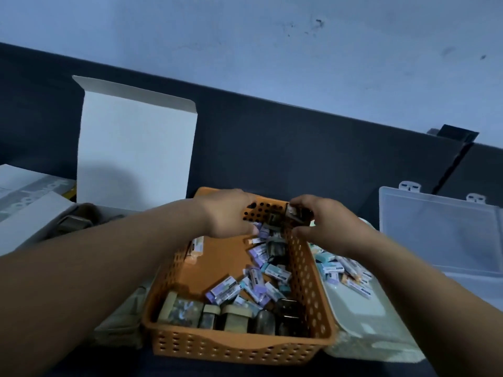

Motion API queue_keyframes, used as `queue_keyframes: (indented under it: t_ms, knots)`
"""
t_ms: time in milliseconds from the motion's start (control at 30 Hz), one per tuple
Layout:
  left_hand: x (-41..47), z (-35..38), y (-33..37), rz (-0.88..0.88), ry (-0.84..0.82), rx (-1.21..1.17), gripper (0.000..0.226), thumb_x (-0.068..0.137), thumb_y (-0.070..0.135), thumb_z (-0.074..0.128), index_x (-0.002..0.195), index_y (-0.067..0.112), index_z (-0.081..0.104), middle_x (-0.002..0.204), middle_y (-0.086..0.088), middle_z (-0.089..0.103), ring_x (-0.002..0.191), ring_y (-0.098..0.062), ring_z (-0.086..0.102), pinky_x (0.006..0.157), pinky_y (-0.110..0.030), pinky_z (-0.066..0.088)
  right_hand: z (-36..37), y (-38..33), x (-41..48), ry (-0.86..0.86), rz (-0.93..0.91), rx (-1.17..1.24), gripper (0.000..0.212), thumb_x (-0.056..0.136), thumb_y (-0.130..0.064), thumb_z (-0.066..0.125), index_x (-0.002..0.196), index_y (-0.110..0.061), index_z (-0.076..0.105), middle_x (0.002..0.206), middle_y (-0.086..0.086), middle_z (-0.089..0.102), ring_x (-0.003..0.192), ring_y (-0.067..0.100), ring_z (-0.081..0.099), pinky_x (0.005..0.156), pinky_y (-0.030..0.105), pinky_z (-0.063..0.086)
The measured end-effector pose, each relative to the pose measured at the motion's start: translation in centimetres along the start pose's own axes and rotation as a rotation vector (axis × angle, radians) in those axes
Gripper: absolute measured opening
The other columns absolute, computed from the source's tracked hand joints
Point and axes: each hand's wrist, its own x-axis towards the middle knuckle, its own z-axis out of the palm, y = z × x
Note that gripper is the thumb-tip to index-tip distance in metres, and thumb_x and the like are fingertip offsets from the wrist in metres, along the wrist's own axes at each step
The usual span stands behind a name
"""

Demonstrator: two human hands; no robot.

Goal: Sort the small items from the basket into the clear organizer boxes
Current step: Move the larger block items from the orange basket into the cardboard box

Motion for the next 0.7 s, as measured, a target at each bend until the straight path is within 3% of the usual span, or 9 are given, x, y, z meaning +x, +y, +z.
queue_keyframes:
  t_ms: [133, 233, 333, 400, 533, 633, 700]
  knots:
    - [4.6, 1.6, 1.5, 0.054, -0.022, -0.004, 0.056, 0.092, 0.035, 0.06, 0.142, 0.022, 0.04, 0.141, -0.001, 0.046, 0.123, -0.021, 0.048, 0.098, -0.032, 0.043, -0.5, 2.2, -0.6, 0.061, 0.047, 0.036, 0.047, 0.081, -0.027, 0.073, 0.125, -0.026, 0.055, 0.108, -0.006, 0.065, 0.099, 0.014, 0.061, 0.086, 0.03, 0.05]
    - [7.3, 2.8, 2.3, 0.044, -0.04, 0.09, 0.049, 0.093, 0.03, 0.06, 0.137, 0.018, 0.046, 0.129, -0.004, 0.049, 0.107, -0.022, 0.053, 0.091, -0.035, 0.048, -0.5, 3.5, -0.9, 0.079, 0.08, 0.051, 0.051, 0.083, -0.027, 0.072, 0.13, -0.026, 0.052, 0.113, -0.005, 0.065, 0.101, 0.013, 0.06, 0.089, 0.029, 0.05]
    - [9.0, 3.5, 2.5, 0.032, -0.011, 0.13, 0.025, 0.092, 0.026, 0.06, 0.115, 0.02, 0.053, 0.113, -0.005, 0.042, 0.09, -0.022, 0.053, 0.081, -0.037, 0.05, -0.3, 4.6, -1.1, 0.087, 0.096, 0.052, 0.054, 0.084, -0.027, 0.072, 0.134, -0.027, 0.05, 0.116, -0.006, 0.064, 0.102, 0.012, 0.059, 0.089, 0.026, 0.048]
    - [9.6, 3.7, 2.6, 0.012, 0.023, 0.117, 0.014, 0.09, 0.023, 0.061, 0.098, 0.022, 0.049, 0.112, -0.007, 0.042, 0.089, -0.024, 0.053, 0.08, -0.038, 0.049, -0.3, 5.1, -1.3, 0.087, 0.101, 0.05, 0.053, 0.084, -0.027, 0.071, 0.133, -0.027, 0.05, 0.115, -0.007, 0.064, 0.101, 0.011, 0.059, 0.088, 0.025, 0.048]
    - [9.7, 4.0, 2.7, -0.016, 0.051, 0.019, 0.027, 0.086, 0.014, 0.062, 0.109, 0.018, 0.049, 0.111, -0.005, 0.043, 0.096, -0.024, 0.05, 0.073, -0.029, 0.039, -0.2, 5.2, -1.3, 0.079, 0.098, 0.047, 0.05, 0.084, -0.027, 0.071, 0.13, -0.028, 0.051, 0.115, -0.007, 0.064, 0.101, 0.01, 0.059, 0.089, 0.028, 0.05]
    - [8.9, 4.2, 2.2, -0.016, 0.033, -0.051, 0.023, 0.085, 0.008, 0.061, 0.101, 0.018, 0.048, 0.094, -0.005, 0.051, 0.077, -0.022, 0.05, 0.062, -0.036, 0.04, -0.3, 4.4, -0.7, 0.072, 0.08, 0.048, 0.056, 0.084, -0.028, 0.071, 0.135, -0.027, 0.048, 0.121, -0.006, 0.062, 0.107, 0.011, 0.058, 0.092, 0.027, 0.049]
    - [7.6, 3.6, 1.4, -0.033, 0.048, -0.112, 0.022, 0.085, 0.013, 0.062, 0.099, 0.021, 0.047, 0.093, -0.006, 0.055, 0.079, -0.027, 0.056, 0.062, -0.042, 0.046, -0.6, 3.2, -0.2, 0.062, 0.046, 0.054, 0.058, 0.084, -0.029, 0.071, 0.137, -0.026, 0.047, 0.123, -0.006, 0.061, 0.11, 0.011, 0.057, 0.094, 0.028, 0.048]
